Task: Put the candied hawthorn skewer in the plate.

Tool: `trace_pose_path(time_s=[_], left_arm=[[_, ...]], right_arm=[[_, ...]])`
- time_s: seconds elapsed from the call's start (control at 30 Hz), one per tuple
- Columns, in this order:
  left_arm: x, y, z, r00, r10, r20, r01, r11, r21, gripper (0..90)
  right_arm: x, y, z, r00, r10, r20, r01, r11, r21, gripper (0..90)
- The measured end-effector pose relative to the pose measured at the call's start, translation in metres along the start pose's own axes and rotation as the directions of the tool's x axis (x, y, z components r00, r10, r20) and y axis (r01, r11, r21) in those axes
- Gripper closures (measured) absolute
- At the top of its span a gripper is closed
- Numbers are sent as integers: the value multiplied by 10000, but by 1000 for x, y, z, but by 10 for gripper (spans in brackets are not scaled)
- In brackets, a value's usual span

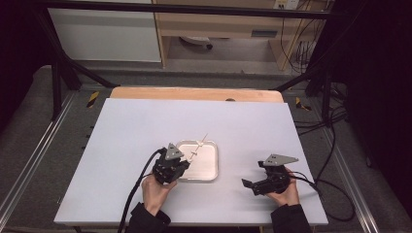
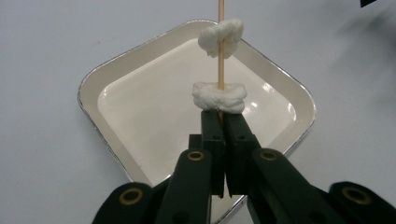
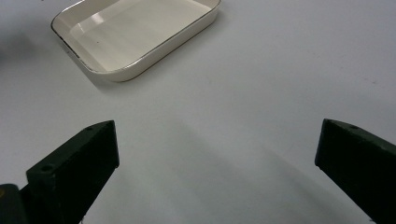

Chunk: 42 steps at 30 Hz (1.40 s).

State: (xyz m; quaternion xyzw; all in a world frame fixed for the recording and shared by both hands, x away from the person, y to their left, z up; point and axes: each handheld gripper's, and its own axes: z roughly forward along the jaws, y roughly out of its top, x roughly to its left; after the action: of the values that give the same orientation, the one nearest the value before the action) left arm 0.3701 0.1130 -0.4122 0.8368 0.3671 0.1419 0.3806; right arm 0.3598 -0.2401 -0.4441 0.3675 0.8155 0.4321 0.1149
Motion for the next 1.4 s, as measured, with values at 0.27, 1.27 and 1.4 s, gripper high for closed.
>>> trace_pose_path(time_s=[0.27, 1.27, 1.4], left_arm=[[-2, -2, 14, 9989, -33, -478, 71, 9967, 812, 878], [2, -8, 12, 9995, -192, -243, 215, 9947, 1005, 631], [4, -14, -6, 9999, -86, 126, 86, 10000, -30, 496]], right_arm=[[1, 0, 1, 9999, 59, -92, -59, 10000, 0, 3], [1, -1, 2, 9999, 105, -134, -105, 9999, 73, 3], [1, 0, 0, 9998, 166, -128, -165, 9999, 7, 3]])
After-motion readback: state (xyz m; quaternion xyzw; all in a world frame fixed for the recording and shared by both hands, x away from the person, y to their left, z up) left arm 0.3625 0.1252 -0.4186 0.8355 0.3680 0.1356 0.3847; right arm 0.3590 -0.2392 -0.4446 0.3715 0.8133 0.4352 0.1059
